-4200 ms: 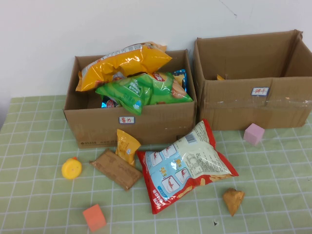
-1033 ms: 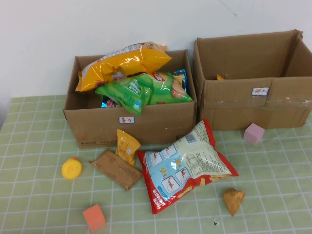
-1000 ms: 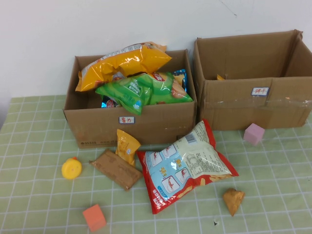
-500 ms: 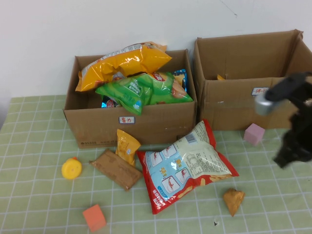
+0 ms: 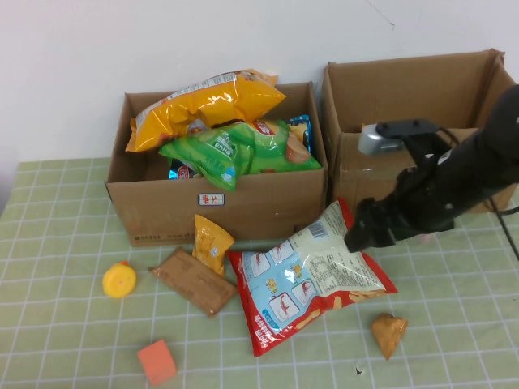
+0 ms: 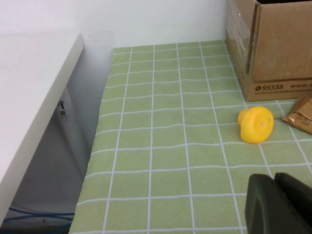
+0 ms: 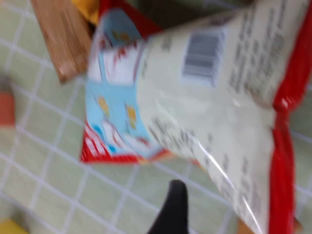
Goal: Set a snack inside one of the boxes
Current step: Pick up the potato chip
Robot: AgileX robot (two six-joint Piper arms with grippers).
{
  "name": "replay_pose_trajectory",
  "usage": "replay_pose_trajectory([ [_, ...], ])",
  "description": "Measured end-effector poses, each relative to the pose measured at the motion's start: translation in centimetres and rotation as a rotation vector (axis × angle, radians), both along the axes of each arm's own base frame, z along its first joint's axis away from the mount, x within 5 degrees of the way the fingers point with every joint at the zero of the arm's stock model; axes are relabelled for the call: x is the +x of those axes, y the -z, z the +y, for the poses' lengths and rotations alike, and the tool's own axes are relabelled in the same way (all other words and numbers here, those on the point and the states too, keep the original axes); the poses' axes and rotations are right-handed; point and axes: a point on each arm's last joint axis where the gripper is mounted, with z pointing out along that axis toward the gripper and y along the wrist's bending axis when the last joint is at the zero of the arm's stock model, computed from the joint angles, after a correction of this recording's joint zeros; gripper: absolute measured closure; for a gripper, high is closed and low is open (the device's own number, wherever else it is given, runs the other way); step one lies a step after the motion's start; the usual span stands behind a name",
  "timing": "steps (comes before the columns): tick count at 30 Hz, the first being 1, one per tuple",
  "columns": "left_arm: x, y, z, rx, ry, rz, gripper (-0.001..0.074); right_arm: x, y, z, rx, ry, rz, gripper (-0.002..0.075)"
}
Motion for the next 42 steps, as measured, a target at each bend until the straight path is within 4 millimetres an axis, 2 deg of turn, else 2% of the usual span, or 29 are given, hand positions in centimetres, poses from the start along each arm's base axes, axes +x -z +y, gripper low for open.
replay_pose_trajectory([
  [6, 0.0, 0.0, 0.0, 0.000, 0.000, 0.000, 0.0738, 1.2, 2.2, 0.6, 0.044, 0.041, -0.004, 0.0044],
  [15, 0.0, 0.0, 0.0, 0.000, 0.000, -0.001, 0.0738, 2.4, 7.1, 1.4, 0.075, 0.053, 0.063, 0.0043],
  [22, 0.0, 0.0, 0.0, 0.000, 0.000, -0.001, 0.0738, 2.9, 8.0, 1.7, 0.086, 0.043, 0.054, 0.0050],
  [24, 0.0, 0.0, 0.0, 0.000, 0.000, -0.001, 0.0738, 3.0, 8.1, 1.9, 0.104, 0.040, 0.057, 0.0091],
  [25, 0.0, 0.0, 0.0, 0.000, 0.000, -0.001, 0.0738, 3.0, 8.1, 2.0, 0.115, 0.034, 0.062, 0.0136],
  [27, 0.0, 0.0, 0.0, 0.000, 0.000, -0.001, 0.0738, 2.9, 8.1, 2.2, 0.137, 0.030, 0.068, 0.0281],
  [29, 0.0, 0.0, 0.0, 0.000, 0.000, -0.001, 0.0738, 2.9, 8.1, 2.4, 0.164, 0.034, 0.076, 0.0478],
  [31, 0.0, 0.0, 0.0, 0.000, 0.000, -0.001, 0.0738, 2.8, 8.0, 2.5, 0.193, 0.041, 0.093, 0.0596],
  [32, 0.0, 0.0, 0.0, 0.000, 0.000, -0.001, 0.0737, 2.7, 7.8, 2.6, 0.205, 0.039, 0.100, 0.0624],
  [34, 0.0, 0.0, 0.0, 0.000, 0.000, -0.001, 0.0738, 2.5, 6.9, 2.7, 0.220, 0.021, 0.098, 0.0627],
  [37, 0.0, 0.0, 0.0, 0.000, 0.000, -0.001, 0.0738, 1.8, 4.0, 2.7, 0.245, -0.038, 0.060, 0.0627],
  [42, 0.0, 0.0, 0.0, 0.000, 0.000, -0.001, 0.0738, -0.9, -4.4, 2.2, 0.309, -0.140, -0.111, 0.0627],
])
